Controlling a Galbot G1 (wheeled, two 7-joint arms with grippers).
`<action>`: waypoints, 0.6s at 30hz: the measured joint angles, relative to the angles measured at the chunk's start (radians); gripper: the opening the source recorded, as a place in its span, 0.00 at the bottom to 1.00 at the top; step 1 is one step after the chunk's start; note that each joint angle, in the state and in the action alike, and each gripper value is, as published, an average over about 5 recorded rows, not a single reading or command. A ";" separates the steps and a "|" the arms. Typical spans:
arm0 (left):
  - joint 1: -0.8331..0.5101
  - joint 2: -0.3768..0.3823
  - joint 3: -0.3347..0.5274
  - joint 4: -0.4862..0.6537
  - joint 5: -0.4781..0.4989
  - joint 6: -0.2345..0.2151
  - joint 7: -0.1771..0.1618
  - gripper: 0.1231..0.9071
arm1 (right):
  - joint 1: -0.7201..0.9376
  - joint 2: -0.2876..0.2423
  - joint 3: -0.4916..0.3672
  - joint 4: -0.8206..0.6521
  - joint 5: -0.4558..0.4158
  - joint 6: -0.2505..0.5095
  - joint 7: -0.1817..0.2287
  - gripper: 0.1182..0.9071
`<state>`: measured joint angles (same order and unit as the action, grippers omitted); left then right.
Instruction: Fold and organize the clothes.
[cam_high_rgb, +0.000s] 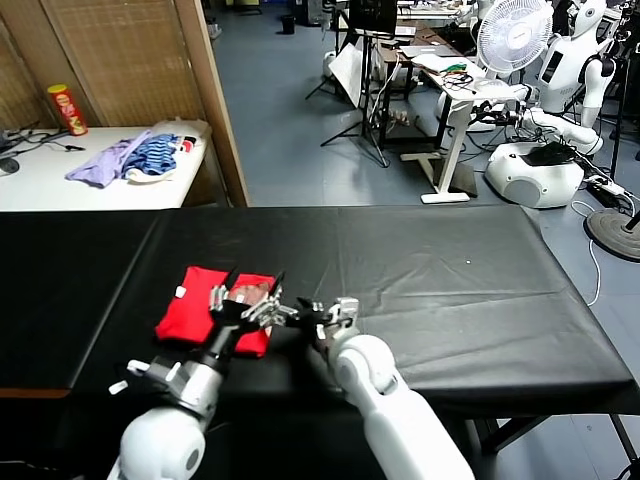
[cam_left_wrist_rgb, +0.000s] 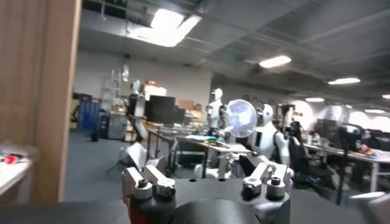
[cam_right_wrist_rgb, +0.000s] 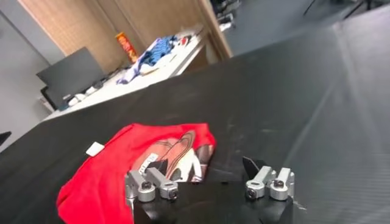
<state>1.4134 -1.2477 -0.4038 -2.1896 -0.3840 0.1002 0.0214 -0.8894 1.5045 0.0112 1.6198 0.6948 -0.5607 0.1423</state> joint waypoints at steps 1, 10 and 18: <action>0.006 -0.001 -0.005 -0.004 -0.001 -0.001 -0.001 0.86 | 0.007 0.007 -0.004 -0.016 0.000 0.001 -0.006 0.81; 0.036 -0.008 -0.033 -0.019 -0.021 -0.011 -0.007 0.86 | 0.036 0.023 -0.027 -0.087 -0.084 0.046 -0.082 0.22; 0.042 -0.005 -0.053 0.000 -0.021 -0.011 -0.029 0.86 | 0.051 -0.042 -0.029 -0.087 -0.356 0.172 -0.217 0.01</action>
<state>1.4553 -1.2527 -0.4571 -2.1897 -0.4046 0.0894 -0.0074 -0.8386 1.4622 -0.0183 1.5324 0.3388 -0.3886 -0.0749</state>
